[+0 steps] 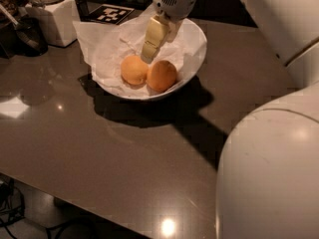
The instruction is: Pick orange from white bowl
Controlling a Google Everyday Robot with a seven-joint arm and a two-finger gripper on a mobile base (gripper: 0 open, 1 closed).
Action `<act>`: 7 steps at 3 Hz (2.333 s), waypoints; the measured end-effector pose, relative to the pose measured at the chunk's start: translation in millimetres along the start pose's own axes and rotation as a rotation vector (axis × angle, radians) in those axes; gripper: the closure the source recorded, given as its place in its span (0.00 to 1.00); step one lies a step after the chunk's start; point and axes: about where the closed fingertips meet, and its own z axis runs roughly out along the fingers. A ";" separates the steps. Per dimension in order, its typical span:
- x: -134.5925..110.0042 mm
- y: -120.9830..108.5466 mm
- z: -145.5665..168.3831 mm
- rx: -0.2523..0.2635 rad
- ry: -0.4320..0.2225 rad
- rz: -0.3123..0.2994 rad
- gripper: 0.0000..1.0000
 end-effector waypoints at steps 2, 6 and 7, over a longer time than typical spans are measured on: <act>10.7 -17.7 23.8 -0.014 0.046 0.038 0.27; 32.9 -21.0 54.3 -0.073 0.102 0.052 0.33; 38.3 -22.9 63.3 -0.093 0.111 0.052 0.32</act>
Offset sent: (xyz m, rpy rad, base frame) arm -0.0192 -0.0457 -0.0433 -0.1403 0.2073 -0.0175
